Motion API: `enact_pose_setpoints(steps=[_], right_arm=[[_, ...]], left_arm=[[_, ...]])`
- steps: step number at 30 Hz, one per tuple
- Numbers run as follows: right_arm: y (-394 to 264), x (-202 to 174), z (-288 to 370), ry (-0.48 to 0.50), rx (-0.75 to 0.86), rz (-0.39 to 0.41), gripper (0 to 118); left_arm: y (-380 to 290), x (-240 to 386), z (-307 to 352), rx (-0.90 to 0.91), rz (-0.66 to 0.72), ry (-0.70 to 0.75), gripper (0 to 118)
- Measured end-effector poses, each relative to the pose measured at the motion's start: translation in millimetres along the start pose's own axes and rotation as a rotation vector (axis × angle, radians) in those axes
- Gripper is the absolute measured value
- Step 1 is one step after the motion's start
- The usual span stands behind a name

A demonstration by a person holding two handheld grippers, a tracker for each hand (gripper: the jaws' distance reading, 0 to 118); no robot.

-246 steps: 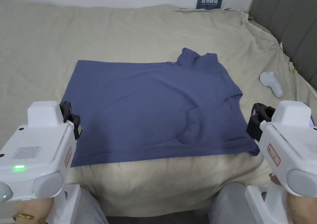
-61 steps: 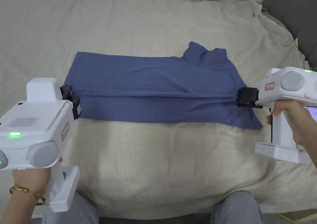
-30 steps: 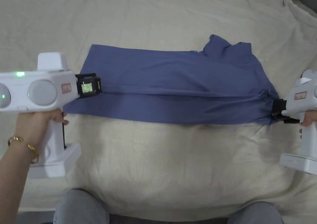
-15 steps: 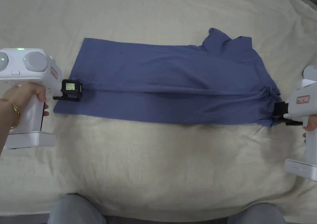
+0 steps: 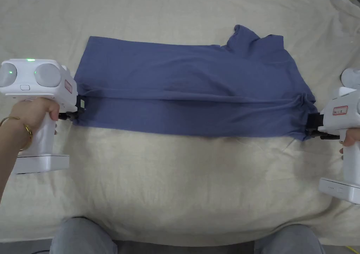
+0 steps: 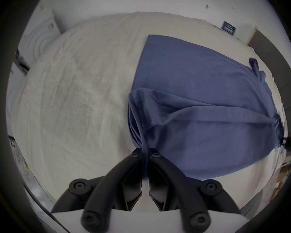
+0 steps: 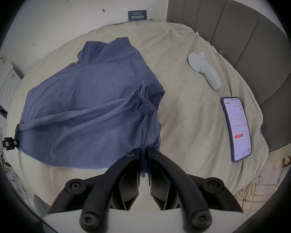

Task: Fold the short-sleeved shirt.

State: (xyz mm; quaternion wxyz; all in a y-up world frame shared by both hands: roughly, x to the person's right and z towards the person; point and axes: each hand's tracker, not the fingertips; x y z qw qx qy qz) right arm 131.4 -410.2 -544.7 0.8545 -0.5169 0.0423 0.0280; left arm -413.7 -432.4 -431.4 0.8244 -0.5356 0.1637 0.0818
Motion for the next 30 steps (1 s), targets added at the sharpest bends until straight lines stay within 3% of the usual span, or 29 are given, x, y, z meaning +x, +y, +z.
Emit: enact_pose_setpoints(steps=[8, 15, 21, 30], right_arm=[[14.9, 3.7, 52.2, 0.073, 0.094, -0.035, 7], [-1.6, 13.7, 96.0, 0.106, 0.183, -0.015, 7], [-56.8, 29.8, 100.3, 0.142, 0.163, -0.046, 7], [-119.5, 37.6, 37.2, 0.073, -0.012, -0.095, 7]], left_arm=[[1.1, -47.3, 81.0, 0.197, 0.273, -0.184, 2], [-40.8, -75.8, 135.7, 0.311, 0.274, -0.161, 2], [-110.3, -87.7, 118.2, 0.26, 0.299, -0.148, 2], [-184.1, -74.3, 63.6, 0.117, 0.326, -0.084, 2]])
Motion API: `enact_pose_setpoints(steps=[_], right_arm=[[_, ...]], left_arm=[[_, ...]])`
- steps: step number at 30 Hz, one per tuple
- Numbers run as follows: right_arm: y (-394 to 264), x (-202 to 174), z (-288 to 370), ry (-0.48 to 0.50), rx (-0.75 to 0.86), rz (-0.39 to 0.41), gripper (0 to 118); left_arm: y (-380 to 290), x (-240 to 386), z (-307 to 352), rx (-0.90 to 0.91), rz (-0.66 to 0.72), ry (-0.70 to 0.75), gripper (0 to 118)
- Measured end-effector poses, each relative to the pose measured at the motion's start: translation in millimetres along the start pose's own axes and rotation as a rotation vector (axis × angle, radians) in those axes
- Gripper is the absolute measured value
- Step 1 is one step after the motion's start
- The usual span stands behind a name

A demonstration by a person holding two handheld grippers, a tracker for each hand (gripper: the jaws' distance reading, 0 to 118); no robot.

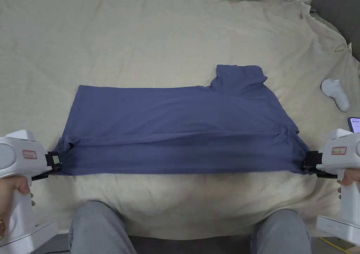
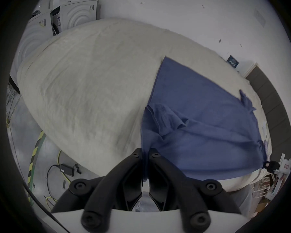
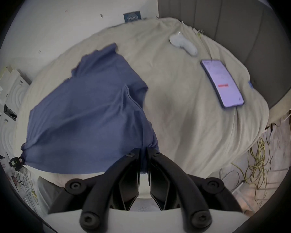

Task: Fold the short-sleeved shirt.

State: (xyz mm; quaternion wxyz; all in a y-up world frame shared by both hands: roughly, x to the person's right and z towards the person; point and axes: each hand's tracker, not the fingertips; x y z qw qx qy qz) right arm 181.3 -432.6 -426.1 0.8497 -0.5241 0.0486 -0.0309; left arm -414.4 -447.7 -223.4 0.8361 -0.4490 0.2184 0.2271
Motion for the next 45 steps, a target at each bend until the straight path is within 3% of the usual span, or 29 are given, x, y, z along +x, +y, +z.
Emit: enact_pose_setpoints(steps=[1, 2, 5, 6, 7, 8, 9, 10, 11, 20, 22, 24, 27, 28, 29, 31, 32, 33, 45], right_arm=[[-2.0, 0.8, -3.3, 0.001, -0.007, -0.007, 8], [-3.0, 1.4, -5.2, 0.003, -0.012, -0.011, 9], [-3.1, 2.7, -2.1, 0.014, -0.01, -0.035, 13], [-2.2, 3.6, 2.0, 0.016, -0.009, -0.033, 22], [-0.8, 3.9, 8.5, 0.005, 0.003, -0.005, 40], [1.0, 3.9, 16.7, -0.01, 0.035, 0.041, 72], [2.0, 3.6, 27.8, -0.021, 0.087, 0.069, 89], [4.7, 2.4, 41.1, -0.031, 0.15, 0.103, 99], [8.4, 0.8, 54.6, -0.039, 0.208, 0.126, 101], [14.7, -45.5, 143.0, 0.045, 0.699, 0.153, 101], [9.8, -57.0, 148.0, 0.049, 0.747, 0.17, 101], [3.5, -64.9, 147.6, 0.041, 0.778, 0.182, 101], [-7.7, -73.4, 148.2, 0.054, 0.807, 0.196, 96], [-10.9, -75.0, 146.5, 0.057, 0.811, 0.204, 85], [-14.5, -77.5, 146.3, 0.056, 0.811, 0.211, 61], [-22.1, -80.5, 144.6, 0.053, 0.819, 0.221, 20], [-25.3, -80.7, 142.7, 0.055, 0.823, 0.214, 5], [-27.7, -80.6, 142.0, 0.067, 0.822, 0.204, 3], [-11.4, -80.9, 126.4, 0.114, 0.745, 0.185, 0]], left_arm=[[-3.3, 3.6, -0.3, 0.0, -0.004, 0.003, 3], [-4.5, 4.0, -2.4, -0.003, -0.003, 0.007, 14], [-2.7, 6.7, 1.0, 0.004, -0.009, 0.048, 31], [-1.3, 6.1, 3.4, 0.008, -0.034, 0.098, 54], [2.0, 5.3, 9.6, 0.015, -0.048, 0.107, 78], [6.0, 5.0, 17.1, 0.024, -0.051, 0.106, 105], [12.6, 5.0, 28.6, 0.057, -0.058, 0.094, 117], [19.9, 6.5, 39.8, 0.103, -0.073, 0.073, 118], [28.2, 9.7, 50.6, 0.143, -0.082, 0.067, 118], [47.0, 84.6, 105.7, 0.561, -0.2, 0.03, 118], [35.9, 97.4, 104.3, 0.63, -0.224, 0.0, 112], [25.1, 108.8, 103.1, 0.663, -0.25, -0.035, 95], [9.3, 117.0, 100.3, 0.675, -0.259, -0.094, 57], [4.6, 120.1, 99.4, 0.677, -0.261, -0.095, 38], [0.3, 121.6, 98.6, 0.684, -0.269, -0.097, 15], [-6.9, 125.0, 97.2, 0.697, -0.278, -0.101, 0], [-9.2, 125.0, 97.2, 0.702, -0.274, -0.105, 0], [-11.1, 124.4, 97.6, 0.702, -0.273, -0.121, 0], [-12.0, 128.5, 91.1, 0.674, -0.283, -0.143, 0]])
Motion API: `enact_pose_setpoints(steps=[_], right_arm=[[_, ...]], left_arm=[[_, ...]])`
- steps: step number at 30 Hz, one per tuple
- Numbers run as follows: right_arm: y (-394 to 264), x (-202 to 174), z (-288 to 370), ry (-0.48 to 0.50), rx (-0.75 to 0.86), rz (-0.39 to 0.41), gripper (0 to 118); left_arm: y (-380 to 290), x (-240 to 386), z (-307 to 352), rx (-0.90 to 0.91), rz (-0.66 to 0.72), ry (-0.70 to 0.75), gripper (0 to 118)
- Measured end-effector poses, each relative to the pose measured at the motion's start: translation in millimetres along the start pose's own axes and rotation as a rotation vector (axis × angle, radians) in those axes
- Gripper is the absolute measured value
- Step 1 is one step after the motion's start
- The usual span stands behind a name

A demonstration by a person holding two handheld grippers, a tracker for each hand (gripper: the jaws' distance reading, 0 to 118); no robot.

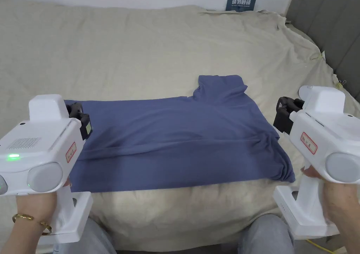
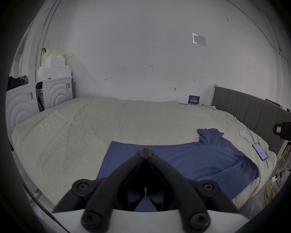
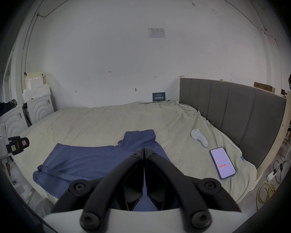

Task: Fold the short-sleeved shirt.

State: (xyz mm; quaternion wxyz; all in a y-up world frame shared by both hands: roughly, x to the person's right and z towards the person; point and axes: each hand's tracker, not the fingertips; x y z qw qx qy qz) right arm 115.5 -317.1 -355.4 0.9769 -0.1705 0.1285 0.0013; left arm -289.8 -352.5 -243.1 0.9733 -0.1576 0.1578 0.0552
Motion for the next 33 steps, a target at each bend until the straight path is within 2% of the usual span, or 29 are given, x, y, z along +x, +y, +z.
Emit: enact_pose_setpoints(steps=[6, 11, 15, 16, 17, 19, 20, 21, 22, 25, 30, 33], right_arm=[[35.4, 6.1, -65.5, 0.008, -0.084, 0.029, 0], [60.7, 8.7, -162.0, -0.021, -0.265, 0.047, 0], [66.9, 13.6, -229.5, -0.022, -0.416, 0.001, 1], [66.9, 15.7, -246.6, -0.008, -0.456, -0.002, 7], [65.6, 16.3, -260.1, -0.014, -0.472, 0.011, 33], [62.7, 15.7, -283.8, -0.061, -0.51, 0.042, 49], [60.1, 17.6, -298.3, -0.05, -0.566, 0.044, 57], [57.6, 19.0, -309.8, -0.048, -0.599, 0.042, 77], [54.4, 19.5, -319.5, -0.062, -0.622, 0.036, 88], [44.7, 23.0, -346.5, -0.115, -0.683, 0.016, 90], [26.5, 25.9, -377.1, -0.187, -0.765, 0.043, 90], [18.3, 26.9, -383.8, -0.203, -0.784, 0.013, 89]], left_arm=[[7.2, -0.4, -9.6, 0.012, 0.011, 0.007, 0], [11.0, 1.1, -26.8, 0.003, 0.037, 0.005, 0], [14.2, 3.9, -41.4, -0.003, 0.026, 0.01, 0], [15.0, 3.8, -45.4, -0.004, 0.027, 0.012, 0], [16.5, 4.2, -49.9, -0.003, 0.028, 0.017, 0], [18.9, 4.6, -58.2, 0.001, 0.029, 0.026, 0], [20.1, 4.4, -61.5, 0.002, 0.03, 0.029, 0], [20.9, 4.1, -65.6, 0.002, 0.033, 0.03, 0], [21.9, 3.7, -70.4, 0.001, 0.037, 0.031, 0], [21.5, 1.8, -84.8, 0.0, 0.037, 0.037, 0], [15.6, -2.6, -105.8, -0.023, 0.045, 0.047, 0], [10.5, -5.2, -113.6, -0.04, 0.053, 0.058, 0]])
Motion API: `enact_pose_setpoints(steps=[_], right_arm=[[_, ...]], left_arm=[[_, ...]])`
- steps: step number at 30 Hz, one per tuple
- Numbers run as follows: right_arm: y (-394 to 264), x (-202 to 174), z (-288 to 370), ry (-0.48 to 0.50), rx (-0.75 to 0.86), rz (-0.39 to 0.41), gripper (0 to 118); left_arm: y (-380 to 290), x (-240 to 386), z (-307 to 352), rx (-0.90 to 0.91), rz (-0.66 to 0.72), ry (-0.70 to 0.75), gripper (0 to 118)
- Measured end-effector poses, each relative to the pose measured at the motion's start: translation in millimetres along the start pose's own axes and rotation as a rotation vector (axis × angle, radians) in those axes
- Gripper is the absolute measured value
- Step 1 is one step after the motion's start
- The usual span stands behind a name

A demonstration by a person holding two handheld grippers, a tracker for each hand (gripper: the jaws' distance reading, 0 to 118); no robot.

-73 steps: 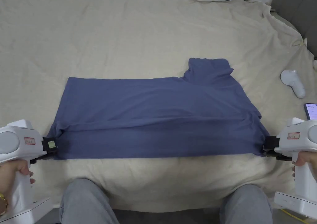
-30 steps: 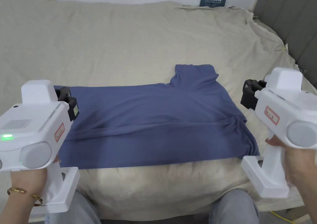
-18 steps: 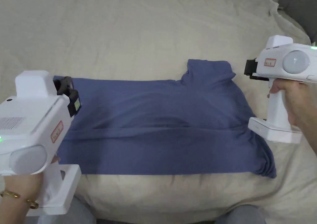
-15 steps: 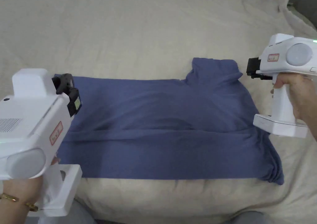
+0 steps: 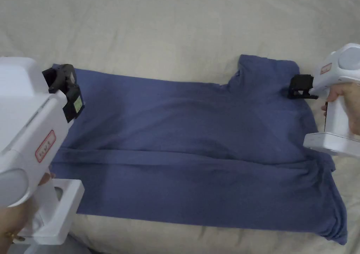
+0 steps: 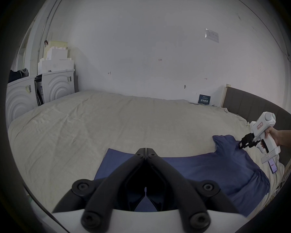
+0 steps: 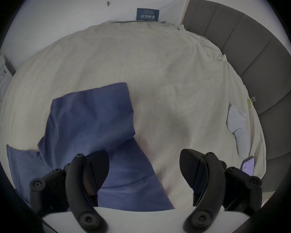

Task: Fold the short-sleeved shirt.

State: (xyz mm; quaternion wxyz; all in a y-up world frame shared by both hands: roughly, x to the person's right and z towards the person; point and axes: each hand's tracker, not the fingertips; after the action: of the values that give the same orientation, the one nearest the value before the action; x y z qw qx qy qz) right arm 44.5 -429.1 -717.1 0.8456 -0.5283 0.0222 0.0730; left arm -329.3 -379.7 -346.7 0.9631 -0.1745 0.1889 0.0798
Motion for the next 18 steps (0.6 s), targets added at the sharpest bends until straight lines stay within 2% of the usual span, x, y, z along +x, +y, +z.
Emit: enact_pose_setpoints(steps=[1, 4, 7, 8, 9, 11, 14, 18], right_arm=[[0.0, -0.6, -3.1, 0.0, -0.002, -0.008, 88], [-0.9, -1.8, -6.2, 0.011, 0.002, -0.016, 66], [-3.0, -4.9, -7.8, 0.013, -0.014, 0.0, 31], [-3.7, -5.3, -7.7, 0.014, -0.02, 0.004, 12], [-4.0, -5.5, -6.4, 0.015, -0.021, 0.003, 1], [-4.9, -5.0, -2.0, 0.02, -0.022, -0.013, 1], [-3.5, -3.1, 5.8, 0.022, -0.007, 0.025, 1], [-2.1, 4.9, 24.5, 0.046, 0.041, 0.031, 1]], left_arm=[[-1.5, -0.5, -2.4, -0.004, 0.005, 0.001, 0], [-5.3, -1.1, -6.2, -0.018, 0.008, 0.004, 0], [-8.0, -1.0, -7.9, -0.031, 0.007, 0.007, 0], [-8.5, -0.8, -8.6, -0.037, 0.006, 0.009, 0], [-9.2, -0.8, -9.1, -0.041, 0.005, 0.009, 0], [-10.0, -1.6, -9.6, -0.048, 0.002, 0.01, 0], [-10.1, -1.6, -10.6, -0.058, 0.008, 0.012, 0], [-2.4, -5.6, -14.3, -0.078, 0.045, 0.023, 1]])
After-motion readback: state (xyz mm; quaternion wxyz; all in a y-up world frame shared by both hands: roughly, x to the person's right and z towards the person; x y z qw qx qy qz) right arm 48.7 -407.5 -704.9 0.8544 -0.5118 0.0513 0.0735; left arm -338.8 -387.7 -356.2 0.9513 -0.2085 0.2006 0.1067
